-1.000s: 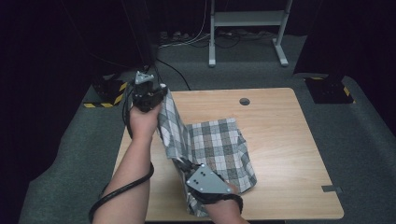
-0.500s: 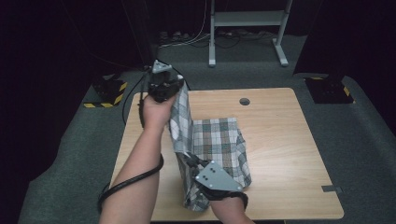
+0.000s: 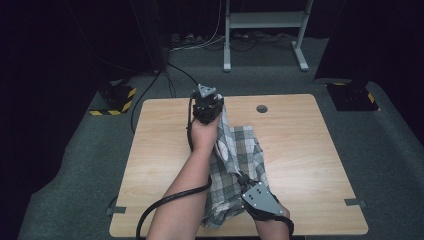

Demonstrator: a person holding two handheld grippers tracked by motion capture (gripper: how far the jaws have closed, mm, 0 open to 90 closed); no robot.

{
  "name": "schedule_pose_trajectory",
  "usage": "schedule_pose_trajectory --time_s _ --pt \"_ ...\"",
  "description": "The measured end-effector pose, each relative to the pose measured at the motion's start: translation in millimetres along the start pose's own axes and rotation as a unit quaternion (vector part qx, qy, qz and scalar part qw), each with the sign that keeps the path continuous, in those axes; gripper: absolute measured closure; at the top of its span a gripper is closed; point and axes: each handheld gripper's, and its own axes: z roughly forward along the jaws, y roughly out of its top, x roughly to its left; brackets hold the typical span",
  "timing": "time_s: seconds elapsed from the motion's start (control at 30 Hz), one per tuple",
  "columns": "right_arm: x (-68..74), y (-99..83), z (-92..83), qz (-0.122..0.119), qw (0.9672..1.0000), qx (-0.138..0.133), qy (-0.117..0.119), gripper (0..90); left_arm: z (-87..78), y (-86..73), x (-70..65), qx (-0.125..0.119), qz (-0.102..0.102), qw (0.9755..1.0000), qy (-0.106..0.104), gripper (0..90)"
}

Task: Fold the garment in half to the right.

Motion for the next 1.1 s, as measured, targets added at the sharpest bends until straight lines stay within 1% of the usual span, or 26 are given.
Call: schedule_pose_trajectory --time_s 0.03,0.1,0.17,0.3,0.37,0.4,0.5,0.73,0.87,0.93,0.97,1.0,1.07,1.1 --pt "-0.5 -3.8 0.0 -0.004 1.0000 0.005 -0.005 84.6 3.5 -3.2 -1.1 0.004 -0.002 1.0000 0.000 84.5" --pt "-2.3 -9.5 0.0 -0.002 0.9999 0.012 -0.007 84.6 9.9 -9.5 -2.8 0.013 -0.003 0.9999 0.005 84.3" --pt "-4.0 -14.4 0.6 0.001 0.9998 0.017 -0.007 84.6 15.5 -14.5 -3.8 0.022 -0.004 0.9997 0.009 83.6" --pt "-6.1 -21.0 1.8 0.007 0.9997 0.024 -0.005 84.6 27.0 -24.7 -6.9 0.036 0.001 0.9993 0.014 82.3" --pt "-7.2 -23.6 1.4 0.010 0.9996 0.026 -0.005 84.6 32.8 -29.7 -7.5 0.047 0.000 0.9987 0.019 81.0" --pt "-7.8 -24.7 1.2 0.011 0.9996 0.027 -0.004 84.6 37.1 -32.9 -8.3 0.052 -0.004 0.9984 0.019 81.0" --pt "-9.1 -29.5 1.1 0.013 0.9994 0.030 -0.001 84.6 46.6 -40.5 -12.6 0.072 0.007 0.9971 0.022 81.4" --pt "-10.8 -39.0 1.3 0.021 0.9991 0.038 0.001 84.6 67.9 -57.8 -22.8 0.102 0.003 0.9947 0.012 80.5" --pt "-12.4 -44.3 0.9 0.024 0.9988 0.042 0.002 84.6 71.8 -60.1 -27.1 0.110 0.007 0.9939 0.007 78.3" --pt "-12.4 -45.6 1.3 0.025 0.9987 0.043 0.003 84.6 70.0 -58.7 -27.6 0.107 0.006 0.9942 0.006 75.0" --pt "-12.4 -45.6 1.5 0.026 0.9987 0.043 0.004 84.6 67.9 -56.8 -27.2 0.106 0.001 0.9944 0.001 70.7" --pt "-12.4 -45.2 1.5 0.026 0.9987 0.042 0.005 84.6 65.1 -54.4 -26.8 0.105 0.003 0.9945 -0.001 65.0" --pt "-12.4 -44.1 1.9 0.024 0.9988 0.041 0.006 84.6 56.9 -49.3 -25.8 0.092 0.005 0.9958 -0.003 55.8" --pt "-12.4 -43.9 2.1 0.024 0.9988 0.041 0.006 84.6 51.7 -46.0 -24.5 0.085 0.005 0.9963 -0.008 53.3"
